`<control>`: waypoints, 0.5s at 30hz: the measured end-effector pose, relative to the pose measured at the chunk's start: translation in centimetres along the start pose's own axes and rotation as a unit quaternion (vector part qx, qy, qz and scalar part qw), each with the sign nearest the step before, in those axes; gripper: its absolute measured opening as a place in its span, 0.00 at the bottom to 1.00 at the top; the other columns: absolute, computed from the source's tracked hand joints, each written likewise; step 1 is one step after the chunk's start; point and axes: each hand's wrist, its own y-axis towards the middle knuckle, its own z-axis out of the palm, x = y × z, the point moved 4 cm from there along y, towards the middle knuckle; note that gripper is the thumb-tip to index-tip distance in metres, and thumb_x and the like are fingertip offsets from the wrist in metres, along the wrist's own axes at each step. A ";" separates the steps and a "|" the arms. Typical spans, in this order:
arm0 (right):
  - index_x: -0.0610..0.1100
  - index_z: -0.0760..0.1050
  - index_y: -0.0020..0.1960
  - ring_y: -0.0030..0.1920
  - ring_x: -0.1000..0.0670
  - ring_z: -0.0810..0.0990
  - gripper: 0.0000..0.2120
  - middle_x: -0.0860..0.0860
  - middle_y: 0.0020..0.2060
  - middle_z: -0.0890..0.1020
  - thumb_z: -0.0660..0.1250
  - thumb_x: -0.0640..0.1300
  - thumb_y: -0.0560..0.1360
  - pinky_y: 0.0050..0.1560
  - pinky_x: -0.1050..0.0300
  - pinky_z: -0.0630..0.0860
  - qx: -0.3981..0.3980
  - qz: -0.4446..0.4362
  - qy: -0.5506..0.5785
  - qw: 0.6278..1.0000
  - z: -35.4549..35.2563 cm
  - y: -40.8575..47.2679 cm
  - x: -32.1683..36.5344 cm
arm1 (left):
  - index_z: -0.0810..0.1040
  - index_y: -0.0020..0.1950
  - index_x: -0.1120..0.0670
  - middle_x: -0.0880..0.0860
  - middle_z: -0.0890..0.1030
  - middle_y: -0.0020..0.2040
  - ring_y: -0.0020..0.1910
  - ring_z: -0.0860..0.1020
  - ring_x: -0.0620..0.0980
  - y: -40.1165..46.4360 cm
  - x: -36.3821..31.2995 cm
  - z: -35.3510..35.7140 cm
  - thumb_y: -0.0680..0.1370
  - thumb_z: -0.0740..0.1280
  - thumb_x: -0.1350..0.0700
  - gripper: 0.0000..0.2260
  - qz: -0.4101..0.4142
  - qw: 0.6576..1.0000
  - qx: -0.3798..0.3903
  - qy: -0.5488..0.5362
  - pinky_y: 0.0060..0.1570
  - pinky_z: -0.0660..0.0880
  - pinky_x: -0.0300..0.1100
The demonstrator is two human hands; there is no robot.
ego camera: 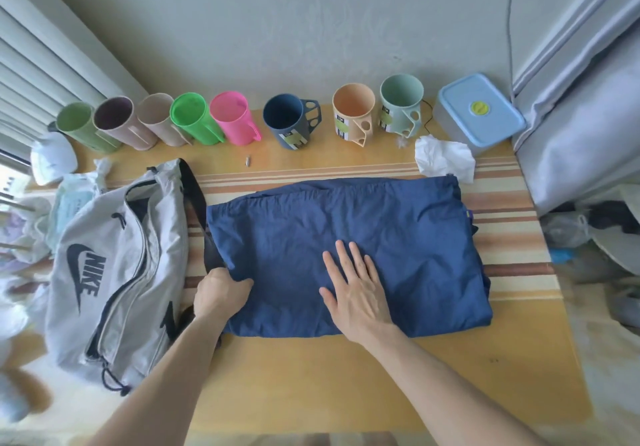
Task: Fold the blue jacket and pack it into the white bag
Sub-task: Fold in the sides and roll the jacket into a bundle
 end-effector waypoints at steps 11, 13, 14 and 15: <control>0.49 0.48 0.83 0.82 0.45 0.39 0.36 0.48 0.83 0.42 0.59 0.58 0.82 0.81 0.43 0.48 0.064 -0.030 0.053 0.996 -0.5 1.0 -1.4 | 0.68 0.66 0.54 0.55 0.78 0.59 0.55 0.79 0.60 -0.6 0.3 0.1 0.70 0.73 0.40 0.31 -0.047 0.998 0.032 0.018 0.40 0.76 0.48; 0.49 0.48 0.83 0.82 0.45 0.39 0.36 0.48 0.83 0.42 0.60 0.57 0.82 0.81 0.43 0.49 0.064 -0.035 0.057 0.996 -0.6 1.0 -1.5 | 0.66 0.62 0.58 0.57 0.78 0.57 0.50 0.80 0.59 -0.4 0.6 0.5 0.71 0.77 0.46 0.30 -0.089 0.993 0.059 -0.057 0.34 0.76 0.47; 0.49 0.48 0.83 0.82 0.44 0.40 0.36 0.48 0.83 0.42 0.61 0.57 0.82 0.81 0.43 0.49 0.060 -0.036 0.058 0.996 -0.7 1.1 -1.5 | 0.69 0.62 0.61 0.57 0.80 0.54 0.44 0.80 0.57 -0.4 0.7 0.6 0.70 0.78 0.51 0.28 -0.114 0.981 0.074 -0.138 0.31 0.75 0.44; 0.50 0.49 0.83 0.82 0.44 0.40 0.36 0.47 0.83 0.42 0.61 0.57 0.82 0.81 0.43 0.49 0.056 -0.036 0.057 0.996 -0.6 1.1 -1.5 | 0.73 0.61 0.63 0.57 0.82 0.49 0.36 0.79 0.54 -0.3 1.1 0.6 0.70 0.79 0.55 0.25 -0.133 0.962 0.093 -0.221 0.28 0.73 0.42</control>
